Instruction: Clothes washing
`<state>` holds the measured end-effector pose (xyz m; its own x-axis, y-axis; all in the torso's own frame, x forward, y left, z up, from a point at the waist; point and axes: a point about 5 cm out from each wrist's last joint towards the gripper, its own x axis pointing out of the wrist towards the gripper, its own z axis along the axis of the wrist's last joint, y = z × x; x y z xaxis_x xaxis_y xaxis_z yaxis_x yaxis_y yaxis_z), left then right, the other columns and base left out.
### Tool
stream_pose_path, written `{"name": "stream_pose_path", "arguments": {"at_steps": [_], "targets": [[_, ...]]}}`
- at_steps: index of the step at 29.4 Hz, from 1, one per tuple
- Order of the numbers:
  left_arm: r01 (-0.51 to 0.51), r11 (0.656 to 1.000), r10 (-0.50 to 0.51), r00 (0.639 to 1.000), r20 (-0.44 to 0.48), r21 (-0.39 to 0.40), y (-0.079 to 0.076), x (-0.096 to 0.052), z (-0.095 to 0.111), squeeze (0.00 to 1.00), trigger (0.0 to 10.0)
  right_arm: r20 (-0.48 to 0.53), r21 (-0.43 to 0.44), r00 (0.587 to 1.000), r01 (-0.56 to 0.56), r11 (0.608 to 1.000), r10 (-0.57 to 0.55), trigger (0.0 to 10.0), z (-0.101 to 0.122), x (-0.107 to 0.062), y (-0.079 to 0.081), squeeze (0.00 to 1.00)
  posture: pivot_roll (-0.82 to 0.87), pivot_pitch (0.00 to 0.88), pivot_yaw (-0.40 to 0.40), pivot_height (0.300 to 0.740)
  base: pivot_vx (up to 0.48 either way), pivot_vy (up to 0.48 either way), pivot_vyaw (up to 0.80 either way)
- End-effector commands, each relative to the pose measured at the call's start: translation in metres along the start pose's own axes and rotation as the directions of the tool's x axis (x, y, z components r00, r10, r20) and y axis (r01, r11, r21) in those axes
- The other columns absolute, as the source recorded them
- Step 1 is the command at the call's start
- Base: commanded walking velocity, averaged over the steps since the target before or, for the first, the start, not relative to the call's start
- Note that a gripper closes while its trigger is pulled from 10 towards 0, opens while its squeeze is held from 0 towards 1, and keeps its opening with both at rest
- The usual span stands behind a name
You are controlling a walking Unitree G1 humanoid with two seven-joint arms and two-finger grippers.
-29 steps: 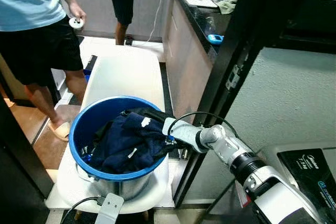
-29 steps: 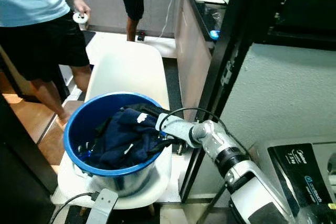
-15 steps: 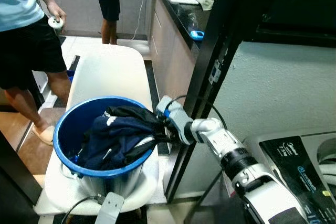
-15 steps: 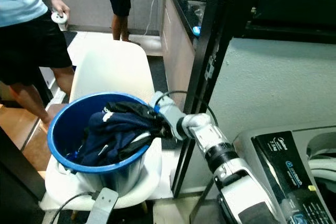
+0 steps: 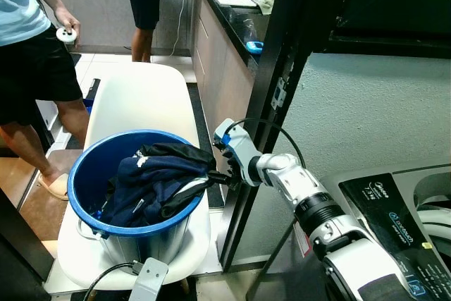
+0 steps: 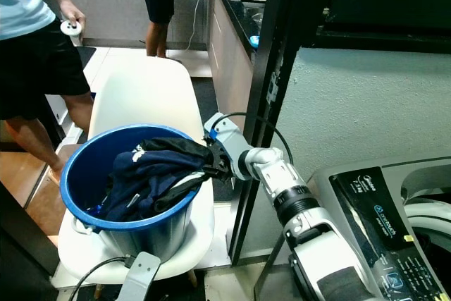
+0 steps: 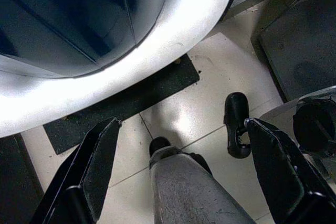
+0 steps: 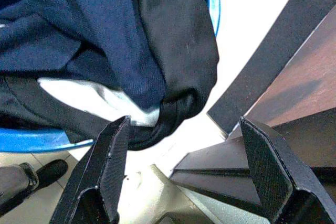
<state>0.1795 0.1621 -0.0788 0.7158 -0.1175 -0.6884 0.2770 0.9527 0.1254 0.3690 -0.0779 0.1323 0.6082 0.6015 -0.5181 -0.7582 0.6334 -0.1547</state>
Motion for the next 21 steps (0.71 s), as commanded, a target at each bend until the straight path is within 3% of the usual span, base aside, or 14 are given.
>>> {"name": "stream_pose_path", "arguments": {"at_steps": [1,2,10,11,20,21], "targets": [[0.014,1.000,-0.014,1.000,-0.015,0.012,-0.003,0.000,-0.003,0.00,10.0,-0.030,0.030,0.999,0.019,0.999,-0.018,10.0,-0.006,0.000,-0.002,0.00,0.20,0.000,-0.124,0.740,0.000,0.000,0.00],[0.015,1.000,-0.014,1.000,-0.015,0.011,-0.003,0.000,-0.003,0.00,10.0,-0.060,0.064,0.998,0.024,0.998,-0.020,10.0,-0.012,0.002,0.000,0.00,0.20,0.000,-0.124,0.740,0.000,0.000,0.00],[0.013,1.000,-0.013,1.000,-0.015,0.007,-0.004,0.000,-0.002,0.00,10.0,-0.122,0.097,0.992,-0.028,0.995,0.040,10.0,-0.023,0.004,0.010,0.00,0.20,0.000,-0.126,0.740,0.000,0.000,0.00],[0.014,1.000,-0.014,1.000,-0.016,0.004,-0.004,0.000,-0.003,0.00,10.0,-0.132,0.137,0.988,-0.065,0.988,0.083,10.0,-0.025,0.005,0.015,0.00,0.20,0.000,-0.128,0.740,0.000,0.000,0.00],[0.015,1.000,-0.015,1.000,-0.018,-0.003,-0.005,0.000,-0.003,0.00,10.0,-0.102,0.238,0.986,-0.104,0.966,0.131,10.0,-0.024,0.005,0.018,0.00,0.19,0.000,-0.128,0.740,0.000,0.000,0.00],[0.012,1.000,-0.013,1.000,-0.017,-0.009,-0.004,0.000,-0.003,0.00,10.0,-0.057,0.269,0.991,-0.102,0.958,0.122,10.0,-0.019,0.005,0.016,0.00,0.19,0.000,-0.128,0.740,0.000,0.000,0.00]]}}
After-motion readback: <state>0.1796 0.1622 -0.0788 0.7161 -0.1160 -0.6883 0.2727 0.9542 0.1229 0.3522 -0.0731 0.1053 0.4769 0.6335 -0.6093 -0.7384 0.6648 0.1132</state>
